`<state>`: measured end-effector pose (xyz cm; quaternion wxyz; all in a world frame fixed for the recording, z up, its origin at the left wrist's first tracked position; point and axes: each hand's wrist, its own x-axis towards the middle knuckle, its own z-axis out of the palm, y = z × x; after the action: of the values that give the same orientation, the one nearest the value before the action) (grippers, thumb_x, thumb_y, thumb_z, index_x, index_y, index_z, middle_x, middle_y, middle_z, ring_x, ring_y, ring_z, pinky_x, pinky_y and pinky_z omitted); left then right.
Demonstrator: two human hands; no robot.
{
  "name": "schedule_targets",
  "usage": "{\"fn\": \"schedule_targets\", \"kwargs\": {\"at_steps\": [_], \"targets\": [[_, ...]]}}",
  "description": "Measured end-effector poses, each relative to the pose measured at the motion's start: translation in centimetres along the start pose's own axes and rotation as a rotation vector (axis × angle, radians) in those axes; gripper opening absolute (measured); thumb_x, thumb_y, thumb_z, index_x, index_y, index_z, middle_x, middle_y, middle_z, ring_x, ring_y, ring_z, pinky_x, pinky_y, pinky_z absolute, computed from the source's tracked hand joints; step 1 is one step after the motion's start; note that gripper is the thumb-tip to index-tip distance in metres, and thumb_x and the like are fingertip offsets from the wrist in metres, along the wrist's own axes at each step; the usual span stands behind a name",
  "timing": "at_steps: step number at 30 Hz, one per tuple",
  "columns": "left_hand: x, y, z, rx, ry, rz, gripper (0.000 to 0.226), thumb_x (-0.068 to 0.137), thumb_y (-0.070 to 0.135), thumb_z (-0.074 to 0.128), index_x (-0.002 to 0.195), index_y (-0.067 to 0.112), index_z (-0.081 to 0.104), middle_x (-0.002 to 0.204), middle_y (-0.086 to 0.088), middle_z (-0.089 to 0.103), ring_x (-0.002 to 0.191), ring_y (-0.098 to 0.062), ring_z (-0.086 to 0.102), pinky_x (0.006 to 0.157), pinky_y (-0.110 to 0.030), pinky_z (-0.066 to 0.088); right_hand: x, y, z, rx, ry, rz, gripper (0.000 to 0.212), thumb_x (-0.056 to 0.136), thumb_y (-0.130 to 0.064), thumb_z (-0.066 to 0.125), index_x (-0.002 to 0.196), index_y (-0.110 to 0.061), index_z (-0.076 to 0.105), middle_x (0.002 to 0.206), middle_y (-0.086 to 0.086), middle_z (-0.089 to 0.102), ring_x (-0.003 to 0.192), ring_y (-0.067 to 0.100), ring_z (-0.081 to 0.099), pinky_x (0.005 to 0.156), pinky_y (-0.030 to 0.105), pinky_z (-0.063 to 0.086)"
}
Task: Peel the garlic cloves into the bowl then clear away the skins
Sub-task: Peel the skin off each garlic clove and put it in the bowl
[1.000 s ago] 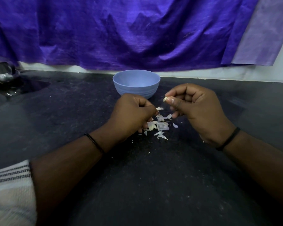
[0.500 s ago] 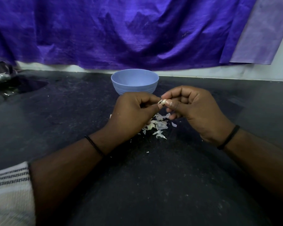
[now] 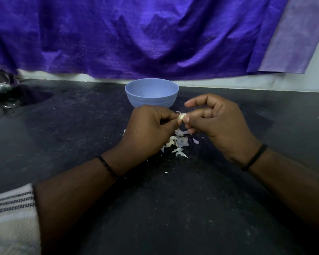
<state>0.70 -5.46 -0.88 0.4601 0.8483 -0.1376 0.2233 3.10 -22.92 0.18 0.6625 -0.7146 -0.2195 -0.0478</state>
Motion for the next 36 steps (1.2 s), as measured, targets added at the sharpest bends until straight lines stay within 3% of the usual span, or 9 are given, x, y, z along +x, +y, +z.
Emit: {"fn": "schedule_targets", "kwargs": {"at_steps": [4,10,21,26,36], "targets": [[0.02,0.05,0.02,0.002,-0.013,-0.015,0.009,0.090,0.015,0.072,0.095,0.017,0.080,0.061,0.018,0.068,0.048,-0.007,0.064,0.052,-0.017,0.051,-0.08,-0.11,0.07,-0.006,0.007,-0.004,0.026,0.084,0.009,0.070,0.101,-0.009,0.064,0.073,0.010,0.074,0.066,0.020,0.068,0.063,0.029,0.059],[-0.04,0.05,0.05,-0.021,-0.019,-0.046,0.008,0.090,0.016,0.072,0.090,0.018,0.079,0.064,0.010,0.071,0.049,-0.008,0.066,0.052,-0.022,0.055,-0.17,-0.04,0.19,-0.006,0.023,0.017,0.024,0.084,0.008,0.071,0.100,-0.009,0.064,0.075,0.010,0.075,0.066,0.020,0.069,0.065,0.031,0.061],[-0.05,0.11,0.07,-0.021,-0.036,-0.053,0.013,0.090,0.014,0.069,0.080,0.012,0.078,0.057,0.001,0.069,0.046,-0.011,0.064,0.048,-0.018,0.049,-0.46,-0.17,0.55,-0.102,0.069,0.007,0.023,0.083,0.004,0.072,0.096,-0.013,0.062,0.076,0.008,0.076,0.060,0.019,0.068,0.057,0.026,0.055],[-0.12,0.11,0.11,-0.037,-0.037,-0.062,0.013,0.091,0.014,0.069,0.081,0.013,0.078,0.056,0.004,0.068,0.045,-0.008,0.062,0.047,-0.017,0.048,-0.48,-0.08,0.62,-0.126,0.052,-0.002,0.023,0.083,-0.001,0.075,0.097,-0.016,0.065,0.076,0.006,0.076,0.063,0.018,0.070,0.061,0.024,0.054],[0.10,-0.09,0.21,-0.147,0.007,-0.144,0.005,0.086,0.017,0.076,0.081,0.020,0.077,0.064,-0.004,0.071,0.050,-0.017,0.066,0.050,-0.035,0.058,-0.44,-0.45,0.54,-0.131,0.063,-0.036,0.022,0.083,0.002,0.073,0.093,-0.015,0.063,0.077,0.003,0.077,0.064,0.015,0.070,0.064,0.029,0.058]]}}
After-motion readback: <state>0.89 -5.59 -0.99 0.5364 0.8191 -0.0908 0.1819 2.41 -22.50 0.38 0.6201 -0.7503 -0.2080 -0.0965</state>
